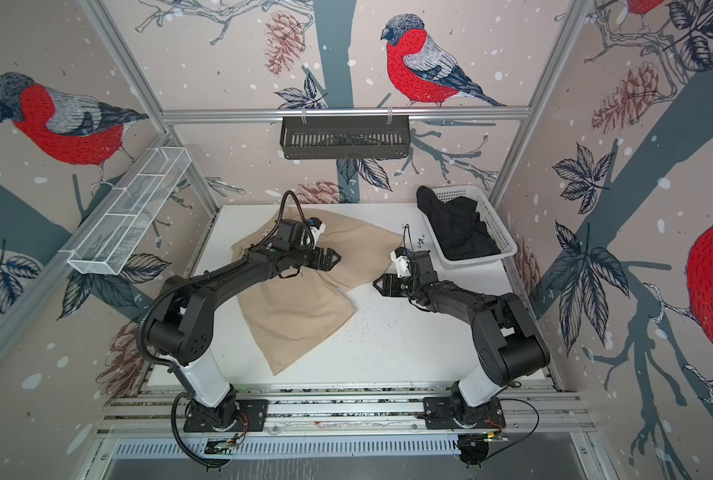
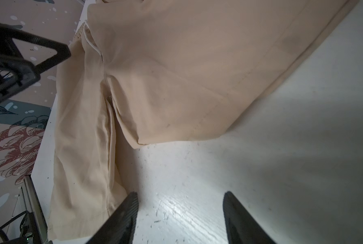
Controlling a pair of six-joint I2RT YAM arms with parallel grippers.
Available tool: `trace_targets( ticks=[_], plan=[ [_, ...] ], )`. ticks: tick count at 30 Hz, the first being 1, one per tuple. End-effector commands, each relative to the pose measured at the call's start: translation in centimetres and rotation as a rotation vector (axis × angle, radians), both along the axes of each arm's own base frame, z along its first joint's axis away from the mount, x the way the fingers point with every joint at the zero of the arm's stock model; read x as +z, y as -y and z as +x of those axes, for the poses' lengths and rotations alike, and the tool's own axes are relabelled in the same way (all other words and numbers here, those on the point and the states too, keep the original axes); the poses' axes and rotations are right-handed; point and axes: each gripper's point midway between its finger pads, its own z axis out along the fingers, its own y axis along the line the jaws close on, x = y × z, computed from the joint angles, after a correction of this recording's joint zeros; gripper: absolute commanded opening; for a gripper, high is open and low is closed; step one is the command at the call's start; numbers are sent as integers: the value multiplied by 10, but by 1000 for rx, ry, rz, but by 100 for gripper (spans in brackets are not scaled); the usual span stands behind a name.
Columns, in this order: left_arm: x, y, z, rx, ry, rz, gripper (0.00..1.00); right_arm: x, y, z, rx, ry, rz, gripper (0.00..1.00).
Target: Fold and stack the shorts
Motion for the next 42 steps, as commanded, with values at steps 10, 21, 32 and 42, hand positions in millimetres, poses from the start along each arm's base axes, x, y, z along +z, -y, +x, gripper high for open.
trace_targets(
  ticks=[10,21,32,42],
  plan=[
    [-19,-30,-18,118,-28,13,98,-30,-20,26,8,-81,96,67],
    [-23,-28,-16,121,-35,0,98,1,-55,27,162,91,235,66],
    [-21,-37,-18,141,-31,42,98,47,-90,28,298,242,224,67],
    [-30,-37,-23,142,-59,45,98,47,-60,41,153,185,17,65]
  ],
)
